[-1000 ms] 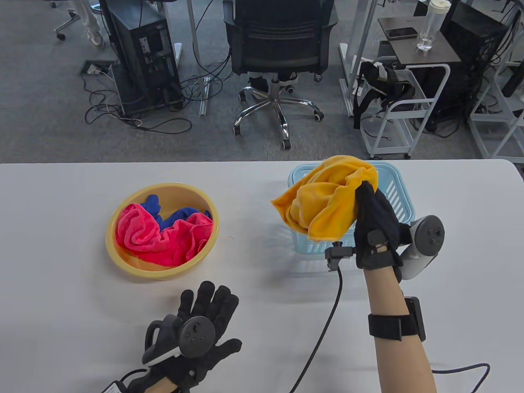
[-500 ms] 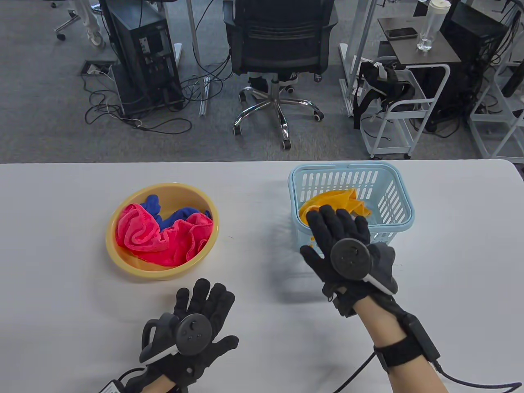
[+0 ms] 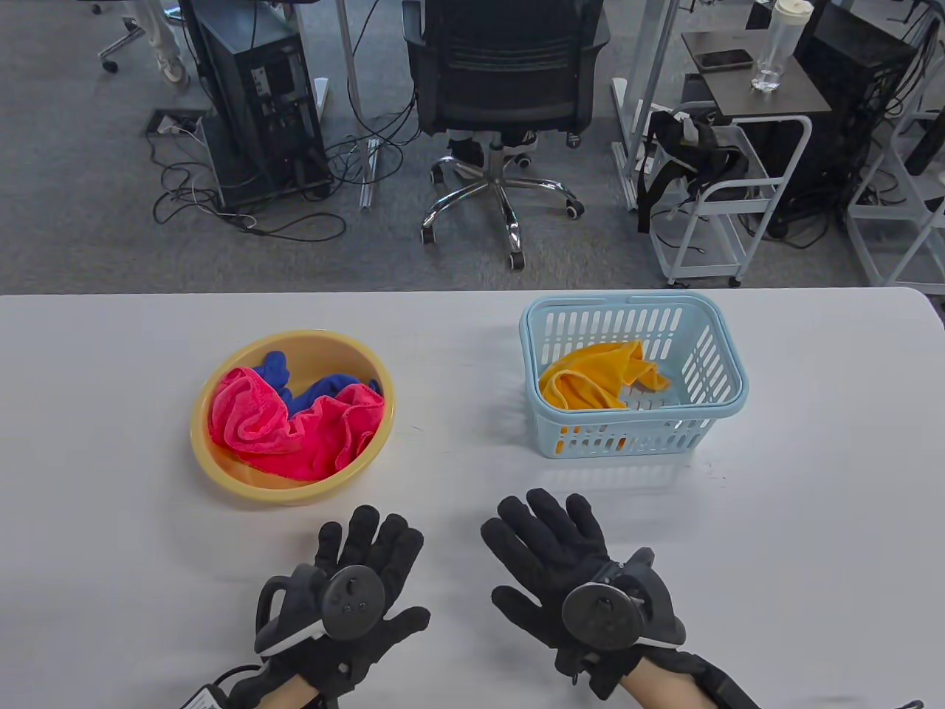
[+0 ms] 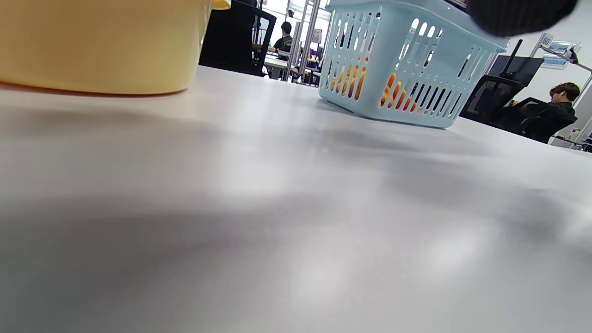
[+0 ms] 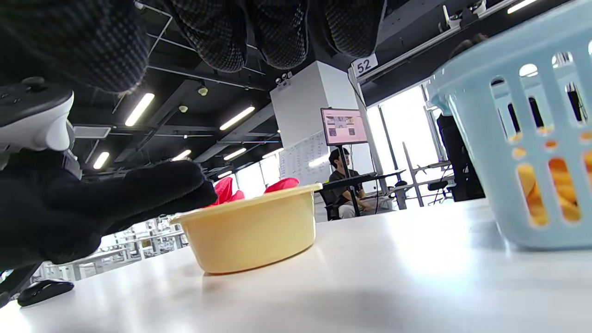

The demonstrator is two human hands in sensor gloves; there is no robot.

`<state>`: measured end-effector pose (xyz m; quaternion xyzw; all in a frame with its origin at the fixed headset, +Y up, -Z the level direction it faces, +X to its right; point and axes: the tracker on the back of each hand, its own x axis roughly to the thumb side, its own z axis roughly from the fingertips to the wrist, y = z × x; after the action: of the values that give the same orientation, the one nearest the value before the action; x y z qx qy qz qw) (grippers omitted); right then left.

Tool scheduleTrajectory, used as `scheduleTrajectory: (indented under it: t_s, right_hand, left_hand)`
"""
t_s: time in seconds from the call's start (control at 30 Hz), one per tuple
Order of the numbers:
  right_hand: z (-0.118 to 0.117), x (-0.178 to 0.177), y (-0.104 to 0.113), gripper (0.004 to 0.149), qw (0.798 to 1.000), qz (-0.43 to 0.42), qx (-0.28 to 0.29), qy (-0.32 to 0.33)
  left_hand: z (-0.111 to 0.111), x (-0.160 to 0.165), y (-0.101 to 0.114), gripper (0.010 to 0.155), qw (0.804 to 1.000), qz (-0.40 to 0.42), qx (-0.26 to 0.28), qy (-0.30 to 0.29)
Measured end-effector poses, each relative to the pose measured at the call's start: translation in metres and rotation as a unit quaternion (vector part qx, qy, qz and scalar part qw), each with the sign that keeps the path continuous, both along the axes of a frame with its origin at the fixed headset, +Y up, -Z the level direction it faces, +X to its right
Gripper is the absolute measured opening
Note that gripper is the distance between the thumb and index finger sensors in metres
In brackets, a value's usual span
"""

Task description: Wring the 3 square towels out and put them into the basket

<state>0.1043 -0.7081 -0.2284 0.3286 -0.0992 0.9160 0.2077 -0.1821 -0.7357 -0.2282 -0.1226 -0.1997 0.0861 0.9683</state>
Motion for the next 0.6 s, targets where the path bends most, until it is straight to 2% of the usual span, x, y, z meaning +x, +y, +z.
scheduleTrajectory:
  t_s: [0.03, 0.07, 0.2, 0.33, 0.43, 0.5, 0.53, 0.6]
  right_hand:
    - [0.001, -0.001, -0.006, 0.075, 0.999, 0.005, -0.041, 0.014]
    - [0.002, -0.001, -0.008, 0.075, 0.998, 0.008, -0.058, 0.018]
    - [0.005, -0.002, -0.008, 0.074, 0.998, 0.013, -0.058, 0.032]
    - [0.008, -0.004, -0.01, 0.073, 0.997, 0.014, -0.058, 0.046]
    - [0.007, -0.005, -0.011, 0.073, 0.996, 0.017, -0.063, 0.056]
    - [0.007, -0.004, -0.011, 0.073, 0.996, 0.012, -0.067, 0.058]
    - [0.007, -0.004, -0.011, 0.072, 0.996, 0.011, -0.068, 0.06]
    - [0.007, -0.003, -0.01, 0.072, 0.996, 0.008, -0.066, 0.062]
  left_hand:
    - [-0.001, 0.0, -0.002, 0.088, 1.0, -0.003, -0.005, -0.001]
    - [-0.001, 0.0, -0.003, 0.088, 1.0, -0.006, -0.009, -0.001]
    - [0.002, 0.003, -0.003, 0.086, 1.0, 0.002, 0.001, -0.012]
    - [0.005, -0.002, 0.019, 0.082, 0.996, 0.032, 0.085, 0.006]
    - [-0.015, -0.012, 0.042, 0.078, 0.987, -0.031, 0.145, 0.064]
    - [-0.041, -0.021, 0.059, 0.072, 0.963, -0.141, 0.207, 0.103]
    - [-0.049, -0.023, 0.063, 0.069, 0.954, -0.17, 0.222, 0.108]
    - [-0.076, -0.032, 0.072, 0.067, 0.92, -0.267, 0.256, 0.129]
